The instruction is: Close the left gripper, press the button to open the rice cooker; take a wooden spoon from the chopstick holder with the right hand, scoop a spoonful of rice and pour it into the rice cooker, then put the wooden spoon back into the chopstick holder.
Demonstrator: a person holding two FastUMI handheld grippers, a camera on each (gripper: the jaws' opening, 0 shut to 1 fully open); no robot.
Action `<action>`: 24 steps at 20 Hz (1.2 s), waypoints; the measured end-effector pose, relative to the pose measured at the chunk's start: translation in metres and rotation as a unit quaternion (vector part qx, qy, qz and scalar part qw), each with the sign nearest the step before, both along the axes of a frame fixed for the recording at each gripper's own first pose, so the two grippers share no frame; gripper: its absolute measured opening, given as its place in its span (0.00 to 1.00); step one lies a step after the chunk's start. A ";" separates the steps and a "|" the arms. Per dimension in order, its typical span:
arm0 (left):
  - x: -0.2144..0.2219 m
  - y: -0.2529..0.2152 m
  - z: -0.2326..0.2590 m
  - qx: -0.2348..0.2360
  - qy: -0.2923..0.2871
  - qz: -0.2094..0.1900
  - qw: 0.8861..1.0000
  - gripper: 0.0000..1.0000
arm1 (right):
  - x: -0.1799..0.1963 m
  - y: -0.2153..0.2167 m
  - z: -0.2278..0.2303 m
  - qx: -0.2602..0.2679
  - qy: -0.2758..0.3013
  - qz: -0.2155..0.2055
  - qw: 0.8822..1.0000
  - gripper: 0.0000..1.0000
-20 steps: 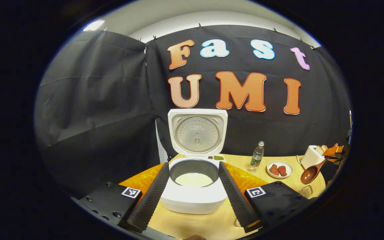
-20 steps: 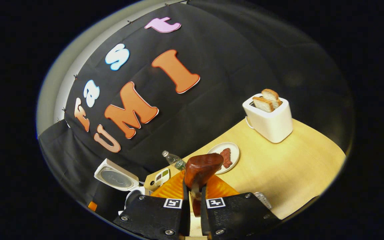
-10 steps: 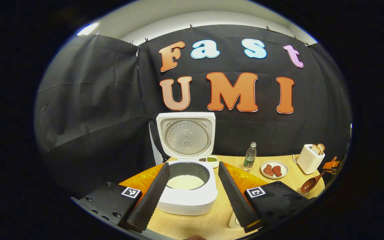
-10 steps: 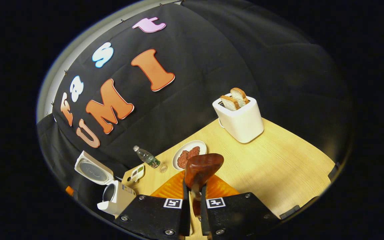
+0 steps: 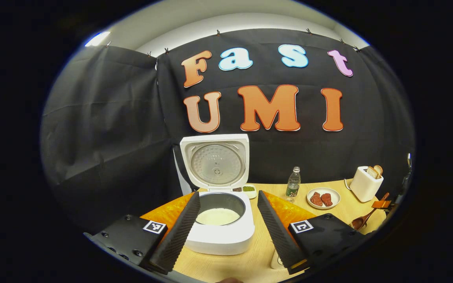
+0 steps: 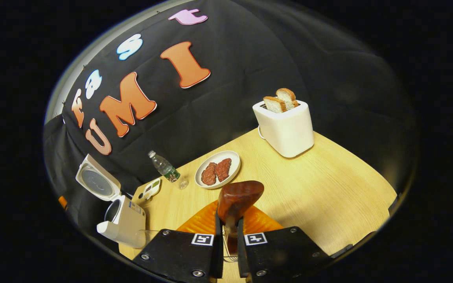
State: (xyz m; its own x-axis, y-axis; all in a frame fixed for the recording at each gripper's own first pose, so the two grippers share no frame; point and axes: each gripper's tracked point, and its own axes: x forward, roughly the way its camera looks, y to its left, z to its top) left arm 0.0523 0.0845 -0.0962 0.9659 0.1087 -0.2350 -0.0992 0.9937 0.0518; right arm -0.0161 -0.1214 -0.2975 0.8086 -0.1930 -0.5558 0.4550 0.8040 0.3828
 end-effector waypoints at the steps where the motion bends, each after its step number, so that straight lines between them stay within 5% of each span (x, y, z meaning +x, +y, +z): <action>1: 0.002 0.000 -0.001 -0.003 0.001 0.000 1.000 0.99 | -0.002 0.002 -0.009 -0.002 0.010 0.000 1.000 0.16; 7: 0.023 0.006 0.008 0.003 -0.007 0.000 1.000 0.99 | -0.012 0.007 -0.027 0.021 0.055 -0.007 0.998 0.21; 8: 0.030 0.014 0.010 0.012 -0.004 0.007 1.000 0.99 | -0.015 0.006 -0.029 0.022 0.069 -0.007 0.997 0.12; 10: 0.051 0.018 0.021 0.016 -0.009 0.010 1.000 0.96 | -0.020 0.005 -0.028 0.026 0.101 0.002 0.995 0.46; 15: 0.114 0.043 0.069 -0.029 -0.034 0.025 0.999 0.96 | -0.010 -0.006 0.019 -0.037 0.074 -0.003 0.997 0.82; 18: 0.147 0.056 0.074 -0.080 -0.027 0.021 0.996 0.99 | 0.002 -0.008 0.061 -0.087 0.049 0.004 0.995 0.91; 24: 0.219 0.100 0.090 -0.129 -0.028 0.027 0.991 0.98 | 0.026 -0.004 0.136 -0.140 -0.006 -0.001 0.990 0.92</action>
